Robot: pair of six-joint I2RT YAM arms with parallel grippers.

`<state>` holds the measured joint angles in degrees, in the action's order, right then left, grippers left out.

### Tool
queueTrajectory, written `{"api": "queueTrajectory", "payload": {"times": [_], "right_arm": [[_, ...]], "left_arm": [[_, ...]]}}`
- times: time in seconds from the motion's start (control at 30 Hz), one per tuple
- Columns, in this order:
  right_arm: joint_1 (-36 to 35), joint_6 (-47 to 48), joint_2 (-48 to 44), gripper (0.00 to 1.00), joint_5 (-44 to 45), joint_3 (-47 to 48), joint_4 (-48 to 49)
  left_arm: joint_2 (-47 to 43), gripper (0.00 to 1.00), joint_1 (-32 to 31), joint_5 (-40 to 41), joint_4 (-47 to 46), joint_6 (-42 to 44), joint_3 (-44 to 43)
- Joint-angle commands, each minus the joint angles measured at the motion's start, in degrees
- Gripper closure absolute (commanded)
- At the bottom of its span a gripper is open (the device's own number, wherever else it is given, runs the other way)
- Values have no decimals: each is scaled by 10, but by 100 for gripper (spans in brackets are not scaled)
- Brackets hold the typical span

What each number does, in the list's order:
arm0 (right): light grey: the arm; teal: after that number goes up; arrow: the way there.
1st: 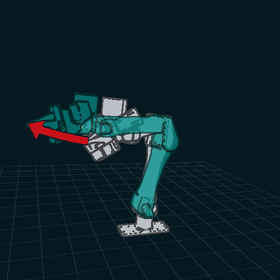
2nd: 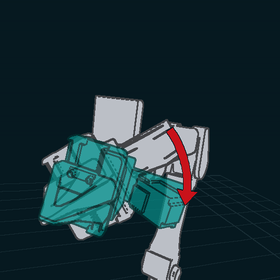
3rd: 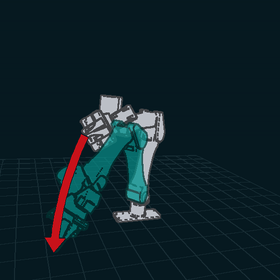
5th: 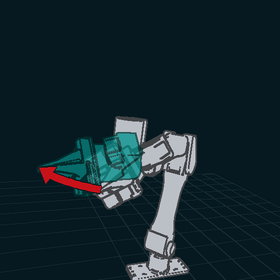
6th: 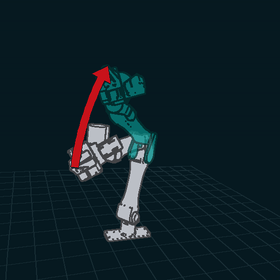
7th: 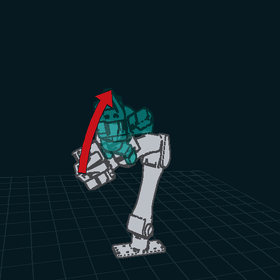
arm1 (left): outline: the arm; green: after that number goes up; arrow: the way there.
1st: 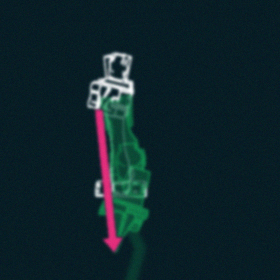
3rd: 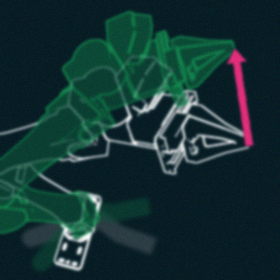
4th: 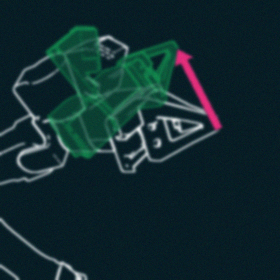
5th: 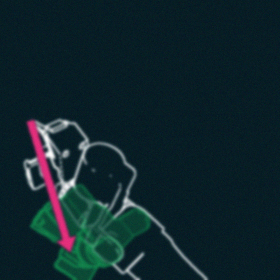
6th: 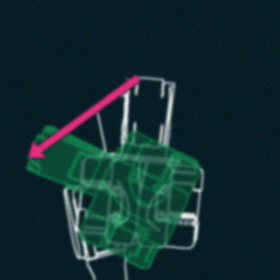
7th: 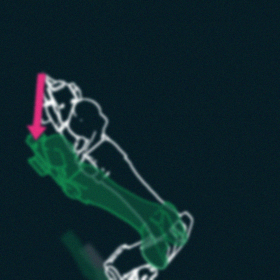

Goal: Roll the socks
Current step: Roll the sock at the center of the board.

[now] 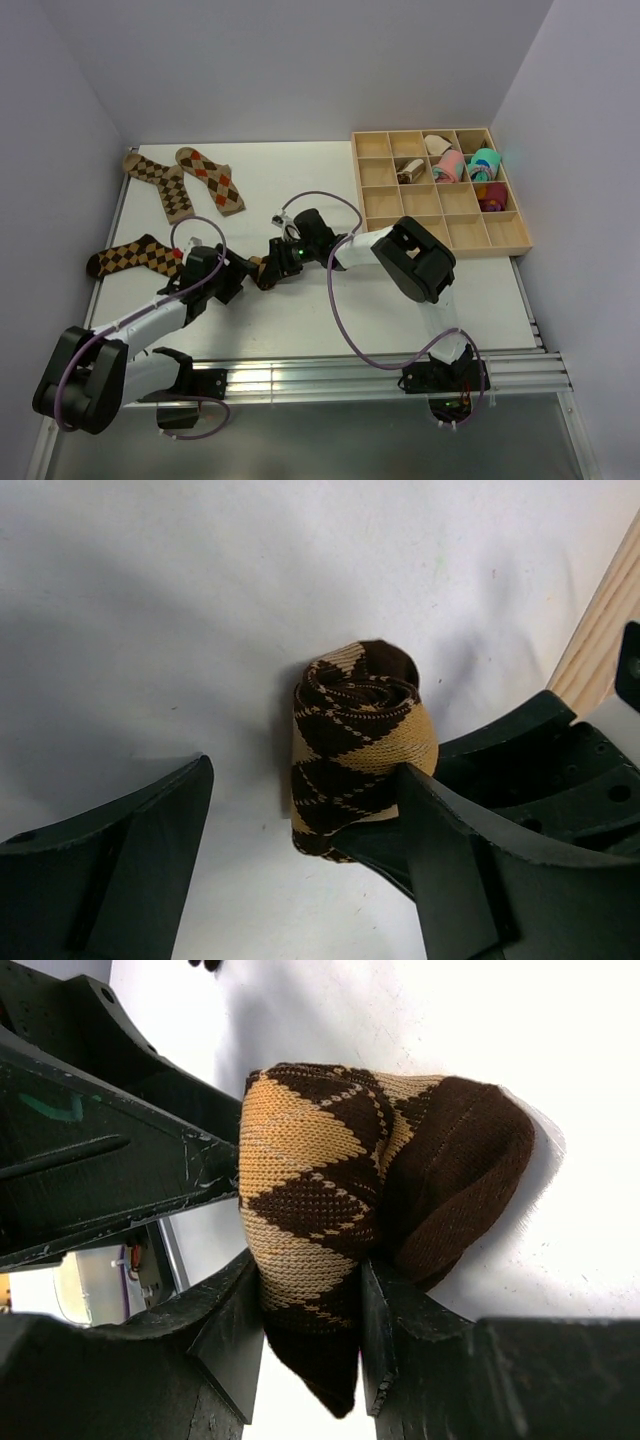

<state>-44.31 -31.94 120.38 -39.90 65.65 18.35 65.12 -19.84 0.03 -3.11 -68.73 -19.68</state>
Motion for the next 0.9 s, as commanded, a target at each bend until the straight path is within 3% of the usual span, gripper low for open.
{"api": "queueTrajectory", "payload": {"times": [0.0, 0.23, 0.43, 0.73, 0.87], "right_arm": [[-9, 4, 40, 97, 13, -40, -104], [-4, 0, 45, 97, 10, -40, -102], [-4, 0, 45, 96, 10, -39, -101], [-4, -2, 47, 95, 8, -38, -99], [-4, -6, 45, 93, 7, -41, -90]], "left_arm": [[4, 19, -12, -3, -56, -28, 17], [-85, 12, -17, 38, -99, -45, 67], [-39, 10, -17, 28, -109, -44, 59], [41, 20, -29, 20, -133, -42, 41], [69, 33, -47, 27, -121, -45, 33]]}}
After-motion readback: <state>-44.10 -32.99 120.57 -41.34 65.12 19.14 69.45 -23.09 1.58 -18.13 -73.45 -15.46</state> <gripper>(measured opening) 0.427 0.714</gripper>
